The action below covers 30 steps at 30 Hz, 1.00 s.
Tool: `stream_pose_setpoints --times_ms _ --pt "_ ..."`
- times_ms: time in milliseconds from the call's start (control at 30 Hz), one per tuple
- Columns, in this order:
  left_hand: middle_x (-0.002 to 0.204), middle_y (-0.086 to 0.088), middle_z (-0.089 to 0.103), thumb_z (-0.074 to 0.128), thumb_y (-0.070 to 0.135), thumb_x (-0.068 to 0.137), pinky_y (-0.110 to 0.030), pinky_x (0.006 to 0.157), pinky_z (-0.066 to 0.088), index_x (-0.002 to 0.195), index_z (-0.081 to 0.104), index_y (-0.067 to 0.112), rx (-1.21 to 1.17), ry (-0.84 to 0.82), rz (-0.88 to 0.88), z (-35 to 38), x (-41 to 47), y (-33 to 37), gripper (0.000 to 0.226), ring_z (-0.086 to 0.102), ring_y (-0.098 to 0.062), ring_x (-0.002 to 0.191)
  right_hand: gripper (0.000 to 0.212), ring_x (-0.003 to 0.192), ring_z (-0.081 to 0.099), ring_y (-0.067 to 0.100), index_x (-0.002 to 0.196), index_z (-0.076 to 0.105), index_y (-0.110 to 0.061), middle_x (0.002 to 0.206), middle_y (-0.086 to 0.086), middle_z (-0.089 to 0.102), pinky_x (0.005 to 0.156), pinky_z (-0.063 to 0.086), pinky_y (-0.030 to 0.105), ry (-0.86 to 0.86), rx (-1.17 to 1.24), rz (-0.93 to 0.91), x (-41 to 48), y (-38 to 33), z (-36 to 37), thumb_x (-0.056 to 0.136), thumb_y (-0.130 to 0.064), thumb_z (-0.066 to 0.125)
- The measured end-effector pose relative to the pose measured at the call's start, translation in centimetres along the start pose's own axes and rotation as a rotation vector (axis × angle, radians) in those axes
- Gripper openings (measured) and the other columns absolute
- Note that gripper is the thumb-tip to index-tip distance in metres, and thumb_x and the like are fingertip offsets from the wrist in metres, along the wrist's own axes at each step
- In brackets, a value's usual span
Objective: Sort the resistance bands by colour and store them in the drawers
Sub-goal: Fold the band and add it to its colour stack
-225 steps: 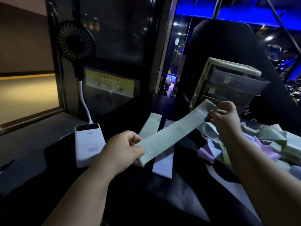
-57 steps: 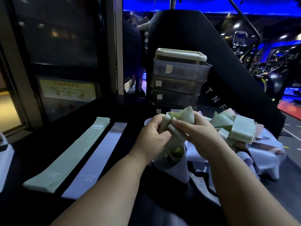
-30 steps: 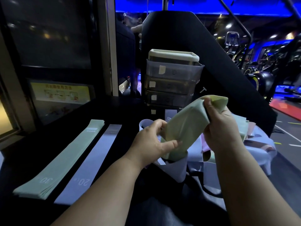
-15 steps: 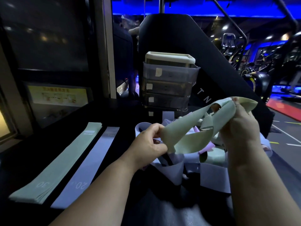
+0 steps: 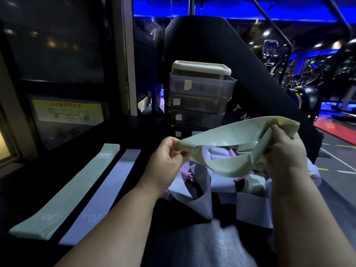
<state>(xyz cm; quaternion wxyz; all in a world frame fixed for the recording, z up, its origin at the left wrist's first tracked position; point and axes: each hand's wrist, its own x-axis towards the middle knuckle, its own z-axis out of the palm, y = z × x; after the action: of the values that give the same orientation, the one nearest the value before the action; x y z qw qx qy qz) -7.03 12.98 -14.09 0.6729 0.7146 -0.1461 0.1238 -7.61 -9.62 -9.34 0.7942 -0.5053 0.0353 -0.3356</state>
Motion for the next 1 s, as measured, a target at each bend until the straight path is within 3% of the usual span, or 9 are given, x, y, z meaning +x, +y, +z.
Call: stream_pose_setpoints --times_ms 100,267,333,467,567,700,833,933,1000 --pt "0.086 -0.005 0.066 0.067 0.015 0.091 -0.043 0.089 0.052 0.095 0.056 0.014 0.087 0.061 0.057 0.1 -0.1 0.2 0.012 0.062 -0.019 0.082 0.016 0.053 0.06 0.004 0.086 0.056 -0.018 0.075 0.002 0.058 0.045 0.049 0.02 -0.024 0.008 -0.019 0.0 0.0 0.0 0.099 -0.011 0.051" --pt "0.075 0.002 0.058 0.057 0.008 0.09 -0.017 0.056 0.042 0.085 0.049 0.022 0.303 0.17 0.139 0.0 -0.3 0.3 0.017 0.051 -0.011 0.062 0.018 0.06 0.06 0.003 0.083 0.056 -0.019 0.075 -0.002 0.059 0.053 0.051 0.022 -0.01 0.019 -0.037 0.4 0.2 -0.2 0.098 -0.011 0.053" --pt "0.073 0.005 0.056 0.058 0.007 0.087 -0.013 0.05 0.037 0.078 0.047 0.026 0.378 0.242 0.133 -0.3 -0.2 0.1 0.023 0.051 -0.007 0.056 0.019 0.063 0.056 0.005 0.08 0.056 -0.019 0.074 -0.002 0.057 0.058 0.048 0.025 0.011 -0.017 -0.068 0.7 0.2 -0.6 0.096 -0.012 0.056" --pt "0.085 0.002 0.067 0.06 0.009 0.083 -0.033 0.063 0.052 0.077 0.052 0.026 0.443 0.316 0.039 -1.1 0.3 -0.6 0.019 0.067 -0.018 0.075 0.023 0.061 0.049 0.007 0.07 0.058 -0.02 0.066 -0.007 0.054 0.055 0.044 0.024 0.04 -0.151 -0.133 1.1 0.5 -1.2 0.091 -0.018 0.067" --pt "0.087 0.003 0.067 0.057 0.007 0.083 -0.045 0.077 0.057 0.078 0.055 0.026 0.349 0.269 0.001 -1.2 0.3 -0.6 0.02 0.07 -0.021 0.08 0.026 0.056 0.041 0.008 0.066 0.057 -0.02 0.06 -0.007 0.049 0.055 0.037 0.027 0.059 -0.233 -0.138 1.3 0.7 -1.3 0.088 -0.023 0.07" --pt "0.077 -0.002 0.069 0.062 0.003 0.082 -0.036 0.072 0.054 0.077 0.06 0.02 0.135 0.202 -0.093 -1.0 0.4 -0.1 0.018 0.067 -0.024 0.074 0.027 0.051 0.039 0.008 0.065 0.056 -0.019 0.058 -0.007 0.045 0.065 0.041 0.032 0.089 -0.295 -0.081 1.4 0.7 -1.7 0.087 -0.027 0.07" --pt "0.078 0.004 0.062 0.064 0.005 0.069 -0.022 0.069 0.044 0.085 0.061 0.016 -0.079 0.097 -0.144 -1.0 0.2 0.6 0.019 0.055 -0.011 0.072 0.026 0.059 0.044 0.013 0.066 0.058 -0.02 0.064 -0.006 0.051 0.071 0.043 0.039 0.114 -0.314 -0.063 1.5 0.6 -2.1 0.081 -0.034 0.075" --pt "0.091 0.005 0.065 0.061 -0.005 0.076 -0.021 0.075 0.046 0.094 0.061 0.02 0.044 0.085 -0.106 -1.2 0.2 0.2 0.03 0.059 -0.009 0.082 0.023 0.07 0.054 0.019 0.071 0.063 -0.021 0.071 -0.004 0.058 0.071 0.051 0.044 0.11 -0.336 -0.04 1.5 0.6 -2.4 0.077 -0.039 0.077" --pt "0.088 0.008 0.068 0.062 0.0 0.081 -0.026 0.077 0.05 0.09 0.063 0.024 0.2 0.159 -0.058 -1.3 0.3 -0.2 0.026 0.061 -0.01 0.082 0.025 0.072 0.056 0.023 0.076 0.066 -0.02 0.072 -0.002 0.06 0.067 0.053 0.046 0.084 -0.359 -0.027 1.5 0.6 -2.4 0.074 -0.042 0.078"
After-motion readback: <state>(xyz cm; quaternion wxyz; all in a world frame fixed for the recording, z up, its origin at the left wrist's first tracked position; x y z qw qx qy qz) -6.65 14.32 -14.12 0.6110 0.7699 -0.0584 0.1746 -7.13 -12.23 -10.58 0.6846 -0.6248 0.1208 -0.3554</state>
